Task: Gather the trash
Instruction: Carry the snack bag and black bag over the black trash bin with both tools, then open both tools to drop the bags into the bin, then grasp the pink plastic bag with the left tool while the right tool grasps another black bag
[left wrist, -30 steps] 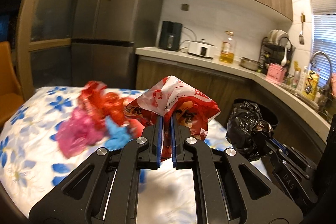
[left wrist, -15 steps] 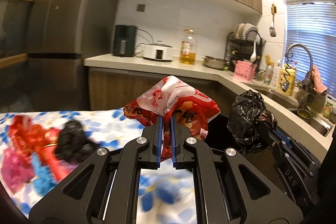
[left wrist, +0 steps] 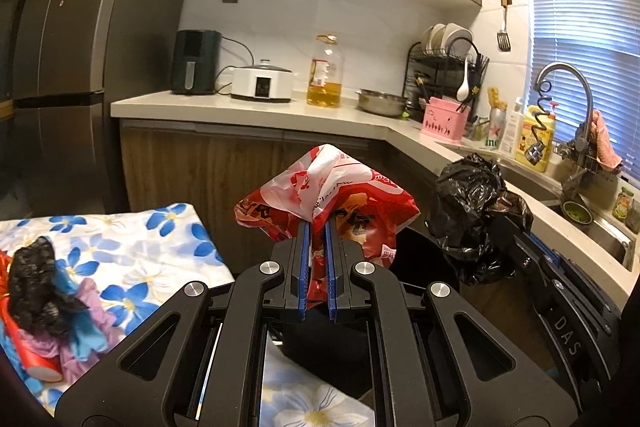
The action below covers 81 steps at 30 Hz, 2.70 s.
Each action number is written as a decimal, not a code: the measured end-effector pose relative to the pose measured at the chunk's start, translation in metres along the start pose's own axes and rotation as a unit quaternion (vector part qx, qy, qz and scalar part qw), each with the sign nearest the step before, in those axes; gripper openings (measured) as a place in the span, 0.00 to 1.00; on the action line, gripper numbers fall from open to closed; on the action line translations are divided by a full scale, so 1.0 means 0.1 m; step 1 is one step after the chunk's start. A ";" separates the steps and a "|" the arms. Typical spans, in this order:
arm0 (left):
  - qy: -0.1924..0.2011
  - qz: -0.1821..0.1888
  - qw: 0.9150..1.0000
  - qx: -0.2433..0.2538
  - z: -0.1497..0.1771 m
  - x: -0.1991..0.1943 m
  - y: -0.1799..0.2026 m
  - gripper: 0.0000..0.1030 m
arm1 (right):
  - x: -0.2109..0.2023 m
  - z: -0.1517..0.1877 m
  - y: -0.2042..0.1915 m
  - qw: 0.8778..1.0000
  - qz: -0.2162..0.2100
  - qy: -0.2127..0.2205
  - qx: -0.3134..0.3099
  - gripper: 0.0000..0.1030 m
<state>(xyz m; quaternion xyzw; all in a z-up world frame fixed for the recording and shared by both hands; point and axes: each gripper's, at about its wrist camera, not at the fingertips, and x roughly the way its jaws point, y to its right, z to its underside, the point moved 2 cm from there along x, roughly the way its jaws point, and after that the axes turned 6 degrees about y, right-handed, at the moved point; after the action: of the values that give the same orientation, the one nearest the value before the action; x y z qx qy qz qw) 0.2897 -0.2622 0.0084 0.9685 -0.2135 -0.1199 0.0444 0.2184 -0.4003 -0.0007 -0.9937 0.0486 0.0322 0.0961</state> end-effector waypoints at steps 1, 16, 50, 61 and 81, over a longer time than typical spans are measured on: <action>-0.001 0.001 1.000 0.000 0.00 0.03 0.01 0.06 | 0.02 0.01 0.01 1.000 0.001 0.000 -0.002 0.08; -0.018 0.018 1.000 -0.009 0.09 0.43 0.07 0.08 | 0.27 0.05 0.15 1.000 0.002 -0.005 -0.002 0.09; -0.013 -0.042 0.999 -0.019 0.23 -0.04 -0.28 0.82 | 0.10 0.09 0.16 0.999 -0.012 -0.024 0.038 0.69; 0.004 -0.115 0.993 -0.017 0.31 -0.74 -0.65 0.84 | -0.28 0.10 -0.21 0.999 -0.034 -0.017 0.028 0.70; 0.021 -0.304 0.951 -0.050 0.65 -2.21 -1.97 0.84 | -0.68 0.53 -1.54 0.986 -0.157 -0.055 0.014 0.70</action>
<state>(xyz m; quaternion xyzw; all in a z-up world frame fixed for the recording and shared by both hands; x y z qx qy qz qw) 0.1588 0.0078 -0.0343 0.9864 0.0983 -0.1179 0.0592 0.1640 -0.2333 -0.0183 -0.9842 -0.1128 0.0710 0.1162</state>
